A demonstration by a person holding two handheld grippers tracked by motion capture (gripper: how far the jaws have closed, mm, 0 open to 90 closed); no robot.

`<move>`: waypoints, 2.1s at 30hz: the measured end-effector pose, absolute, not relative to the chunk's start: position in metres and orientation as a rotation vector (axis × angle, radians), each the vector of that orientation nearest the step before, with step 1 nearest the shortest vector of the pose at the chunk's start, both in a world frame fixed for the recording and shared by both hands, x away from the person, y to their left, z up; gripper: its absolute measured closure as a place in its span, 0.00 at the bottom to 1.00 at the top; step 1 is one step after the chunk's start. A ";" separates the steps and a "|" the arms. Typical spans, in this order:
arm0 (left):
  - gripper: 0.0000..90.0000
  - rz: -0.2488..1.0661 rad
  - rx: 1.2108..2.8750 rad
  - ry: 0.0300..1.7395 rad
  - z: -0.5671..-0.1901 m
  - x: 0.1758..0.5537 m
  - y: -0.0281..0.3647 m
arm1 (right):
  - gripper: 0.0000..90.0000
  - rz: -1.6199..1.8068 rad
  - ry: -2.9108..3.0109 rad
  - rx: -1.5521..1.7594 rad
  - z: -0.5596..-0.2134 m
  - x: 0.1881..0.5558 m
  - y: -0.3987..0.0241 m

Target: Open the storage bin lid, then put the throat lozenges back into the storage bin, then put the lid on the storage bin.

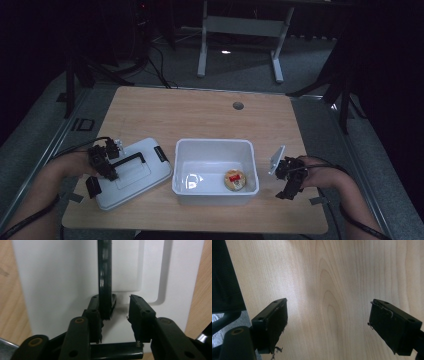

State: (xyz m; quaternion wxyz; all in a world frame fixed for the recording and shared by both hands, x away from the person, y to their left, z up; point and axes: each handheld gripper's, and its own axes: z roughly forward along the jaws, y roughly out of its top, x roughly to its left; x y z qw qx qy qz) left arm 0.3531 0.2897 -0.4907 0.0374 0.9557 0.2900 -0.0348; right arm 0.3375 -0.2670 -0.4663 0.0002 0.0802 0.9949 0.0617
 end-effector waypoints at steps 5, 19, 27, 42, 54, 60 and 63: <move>0.85 -0.093 2.964 0.897 -0.492 0.356 0.286 | 0.17 0.182 3.129 0.274 -0.475 0.335 -0.271; 0.93 -0.105 2.930 0.887 -0.484 0.351 0.291 | 0.17 0.218 3.123 0.344 -0.483 0.329 -0.288; 0.93 -0.090 2.908 0.864 -0.462 0.342 0.297 | 0.17 0.272 3.097 0.357 -0.480 0.328 -0.290; 0.93 -0.094 2.895 0.861 -0.449 0.332 0.302 | 0.17 0.306 3.087 0.396 -0.481 0.327 -0.298; 0.93 -0.043 2.879 0.861 -0.425 0.327 0.307 | 0.17 0.323 3.076 0.413 -0.479 0.326 -0.303; 0.93 0.002 2.867 0.858 -0.408 0.322 0.310 | 0.17 0.311 3.082 0.416 -0.481 0.324 -0.303; 0.93 0.008 2.865 0.856 -0.398 0.319 0.310 | 0.17 0.325 3.085 0.415 -0.481 0.323 -0.303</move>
